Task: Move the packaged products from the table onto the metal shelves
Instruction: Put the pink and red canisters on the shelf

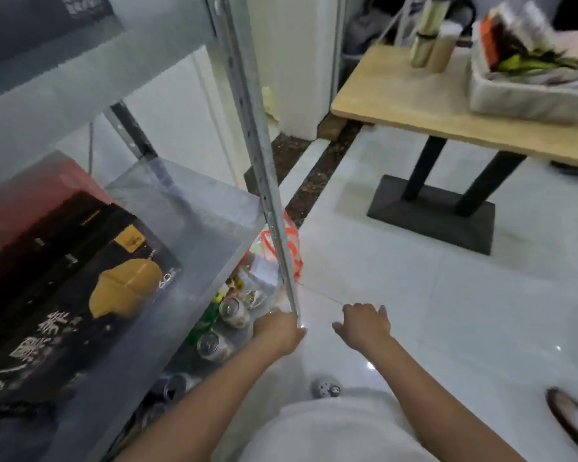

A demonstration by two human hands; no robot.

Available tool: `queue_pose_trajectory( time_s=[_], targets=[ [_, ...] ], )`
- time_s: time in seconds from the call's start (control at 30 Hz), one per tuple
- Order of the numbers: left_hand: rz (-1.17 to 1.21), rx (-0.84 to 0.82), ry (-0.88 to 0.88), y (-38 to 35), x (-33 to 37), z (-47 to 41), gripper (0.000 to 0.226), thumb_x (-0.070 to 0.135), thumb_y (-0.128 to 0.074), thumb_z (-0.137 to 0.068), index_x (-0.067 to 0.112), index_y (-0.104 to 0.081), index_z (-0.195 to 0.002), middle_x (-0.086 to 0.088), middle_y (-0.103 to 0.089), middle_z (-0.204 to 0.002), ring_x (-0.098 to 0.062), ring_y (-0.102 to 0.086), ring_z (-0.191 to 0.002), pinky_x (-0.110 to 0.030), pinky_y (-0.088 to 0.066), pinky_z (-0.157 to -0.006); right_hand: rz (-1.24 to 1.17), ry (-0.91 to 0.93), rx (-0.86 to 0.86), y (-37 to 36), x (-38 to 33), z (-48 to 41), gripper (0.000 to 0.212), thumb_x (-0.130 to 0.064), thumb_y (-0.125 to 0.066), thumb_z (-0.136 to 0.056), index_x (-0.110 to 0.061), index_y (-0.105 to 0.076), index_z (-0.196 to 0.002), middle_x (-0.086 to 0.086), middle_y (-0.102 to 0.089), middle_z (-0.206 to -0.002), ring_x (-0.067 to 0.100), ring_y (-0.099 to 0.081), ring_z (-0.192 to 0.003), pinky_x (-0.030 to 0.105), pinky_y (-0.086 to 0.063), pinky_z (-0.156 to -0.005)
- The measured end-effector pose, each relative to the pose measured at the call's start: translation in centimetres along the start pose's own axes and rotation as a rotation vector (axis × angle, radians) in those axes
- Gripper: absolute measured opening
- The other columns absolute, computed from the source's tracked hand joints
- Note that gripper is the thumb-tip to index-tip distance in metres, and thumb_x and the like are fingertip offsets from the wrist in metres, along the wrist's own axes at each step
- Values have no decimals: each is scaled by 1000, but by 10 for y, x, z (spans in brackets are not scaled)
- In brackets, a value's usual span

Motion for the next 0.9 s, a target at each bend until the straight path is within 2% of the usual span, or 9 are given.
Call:
queue_pose_trajectory(
  time_s=[0.1, 0.27, 0.4, 0.57, 0.73, 0.9],
  targets=[
    [-211, 80, -170, 0, 23, 12, 47, 48, -32, -100, 13, -52, -123, -12, -60, -119, -29, -57, -108, -38, -45, -88, -159, -127, 1, -31, 8, 35, 56, -54, -34, -97, -18, -42, -140, 3, -47, -142, 24, -36, -135, 49, -13, -115],
    [-440, 136, -418, -25, 75, 43, 51, 49, -27, -101, 13, -47, -130, -10, -54, -128, -28, -51, -117, -38, -39, -91, -387, -378, 46, -88, 33, 115, 58, -55, -28, -98, -20, -35, -143, 1, -39, -147, 22, -25, -141, 48, -9, -117],
    [-541, 93, -605, -61, 113, 84, 51, 50, -26, -101, 13, -45, -131, -8, -53, -128, -26, -49, -117, -36, -37, -91, -536, -595, 71, -128, 54, 182, 60, -56, -25, -99, -20, -31, -147, 0, -36, -150, 21, -23, -142, 48, -8, -117],
    [-660, 130, -796, -91, 150, 139, 50, 49, -23, -102, 14, -43, -132, -6, -53, -126, -24, -49, -114, -35, -36, -92, -677, -835, 197, -169, 70, 264, 60, -57, -26, -98, -21, -33, -146, 0, -38, -149, 20, -25, -142, 47, -9, -117],
    [-759, 152, -953, -132, 182, 205, 52, 51, -23, -102, 15, -42, -133, -6, -52, -129, -24, -50, -115, -35, -37, -93, -811, -995, 258, -221, 76, 348, 60, -57, -26, -98, -21, -32, -146, 0, -35, -151, 20, -20, -144, 47, -7, -117],
    [-837, 155, -1085, -205, 210, 294, 52, 51, -24, -101, 16, -42, -135, -6, -52, -131, -24, -49, -117, -35, -37, -94, -883, -1138, 329, -285, 78, 454, 61, -57, -26, -98, -22, -31, -147, -1, -33, -153, 19, -17, -145, 46, -5, -118]
  ],
)
Point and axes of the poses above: each hand's wrist, its own z-axis away from the middle knuckle, its own y-axis out of the back of the hand, x = y × z, the point moved 8 cm from there along -z, towards the middle knuckle
